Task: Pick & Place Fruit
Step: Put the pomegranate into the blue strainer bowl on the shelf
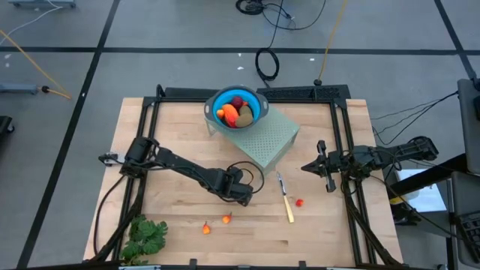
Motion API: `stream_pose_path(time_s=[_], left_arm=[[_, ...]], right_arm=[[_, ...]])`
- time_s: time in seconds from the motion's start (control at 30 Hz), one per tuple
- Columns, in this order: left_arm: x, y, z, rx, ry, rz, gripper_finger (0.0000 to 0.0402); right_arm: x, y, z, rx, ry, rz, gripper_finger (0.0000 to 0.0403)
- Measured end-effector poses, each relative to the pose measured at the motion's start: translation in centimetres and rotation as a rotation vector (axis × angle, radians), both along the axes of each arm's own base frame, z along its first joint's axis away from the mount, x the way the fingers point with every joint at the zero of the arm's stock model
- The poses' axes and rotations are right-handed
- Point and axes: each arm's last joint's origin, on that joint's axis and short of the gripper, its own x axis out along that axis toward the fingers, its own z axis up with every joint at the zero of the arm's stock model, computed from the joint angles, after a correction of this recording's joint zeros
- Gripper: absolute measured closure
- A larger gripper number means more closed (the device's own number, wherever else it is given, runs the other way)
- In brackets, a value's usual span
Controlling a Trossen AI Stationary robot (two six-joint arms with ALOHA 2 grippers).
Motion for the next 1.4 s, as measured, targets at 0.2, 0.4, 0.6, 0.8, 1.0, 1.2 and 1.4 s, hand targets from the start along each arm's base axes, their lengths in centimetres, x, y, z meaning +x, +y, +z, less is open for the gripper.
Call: stream_pose_path(time_s=[0.2, 0.4, 0.6, 0.8, 1.0, 1.2, 1.4], left_arm=[[0.0, 0.1, 0.0, 0.008, -0.004, 0.004, 0.0072], [0.3, 0.6, 0.0, 0.015, -0.017, 0.006, 0.0089], [0.4, 1.0, 0.0, 0.023, -0.013, -0.018, 0.0123], [0.4, 1.0, 0.0, 0.025, -0.008, -0.043, 0.0157], [0.4, 1.0, 0.0, 0.026, -0.007, -0.046, 0.0187], [0.4, 1.0, 0.0, 0.026, -0.007, -0.046, 0.0214], [0.4, 1.1, 0.0, 0.033, -0.008, -0.044, 0.0222]], right_arm=[[0.0, 0.0, 0.0, 0.0, 0.001, 0.0, 0.0403], [0.0, 0.0, 0.0, -0.001, 0.001, 0.0, 0.0403], [0.0, 0.0, 0.0, -0.001, 0.001, 0.0, 0.0403], [0.0, 0.0, 0.0, -0.001, 0.001, 0.0, 0.0403], [0.0, 0.0, 0.0, -0.001, 0.001, 0.0, 0.0403], [0.0, 0.0, 0.0, -0.001, 0.001, 0.0, 0.0403], [0.0, 0.0, 0.0, -0.001, 0.001, -0.001, 0.0403]])
